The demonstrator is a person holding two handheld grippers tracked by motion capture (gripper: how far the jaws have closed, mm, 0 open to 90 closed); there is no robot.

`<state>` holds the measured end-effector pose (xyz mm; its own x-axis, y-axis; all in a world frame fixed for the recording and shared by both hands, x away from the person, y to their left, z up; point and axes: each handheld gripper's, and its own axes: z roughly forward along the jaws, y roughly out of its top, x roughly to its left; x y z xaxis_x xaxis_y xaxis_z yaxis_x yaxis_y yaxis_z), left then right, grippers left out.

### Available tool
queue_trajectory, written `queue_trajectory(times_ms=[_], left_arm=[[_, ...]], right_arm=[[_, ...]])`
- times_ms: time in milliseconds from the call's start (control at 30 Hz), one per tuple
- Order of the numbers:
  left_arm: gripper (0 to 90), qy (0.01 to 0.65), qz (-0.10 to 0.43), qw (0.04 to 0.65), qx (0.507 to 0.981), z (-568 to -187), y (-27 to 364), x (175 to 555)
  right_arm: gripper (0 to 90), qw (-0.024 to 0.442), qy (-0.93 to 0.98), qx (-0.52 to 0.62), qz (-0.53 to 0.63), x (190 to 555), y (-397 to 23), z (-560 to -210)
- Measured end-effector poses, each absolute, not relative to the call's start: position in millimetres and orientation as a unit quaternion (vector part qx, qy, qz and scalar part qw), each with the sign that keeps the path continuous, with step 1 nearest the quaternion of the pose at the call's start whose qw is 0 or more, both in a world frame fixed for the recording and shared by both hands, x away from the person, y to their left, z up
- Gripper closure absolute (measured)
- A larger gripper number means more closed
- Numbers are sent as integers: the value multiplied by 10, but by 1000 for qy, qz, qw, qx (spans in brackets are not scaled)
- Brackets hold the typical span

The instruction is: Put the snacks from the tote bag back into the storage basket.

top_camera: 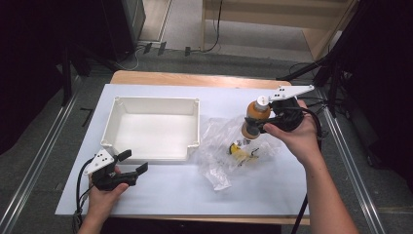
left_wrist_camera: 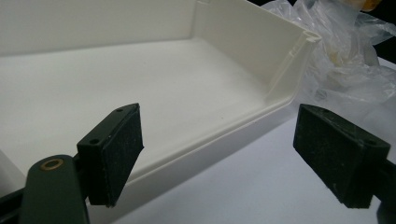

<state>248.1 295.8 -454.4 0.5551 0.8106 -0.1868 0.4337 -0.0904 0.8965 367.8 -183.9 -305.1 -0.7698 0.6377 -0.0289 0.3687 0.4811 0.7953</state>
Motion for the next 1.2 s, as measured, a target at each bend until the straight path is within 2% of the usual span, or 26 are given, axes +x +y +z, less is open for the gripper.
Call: queue_trajectory(times_ms=[733, 1200], left_arm=[[139, 434, 187, 513, 717, -4543, 2950, 2480], [64, 436, 196, 502, 720, -4538, 2926, 2475]], right_arm=[[312, 177, 840, 305, 412, 3643, -2033, -2888], [312, 162, 844, 297, 416, 3691, -1780, -2984]])
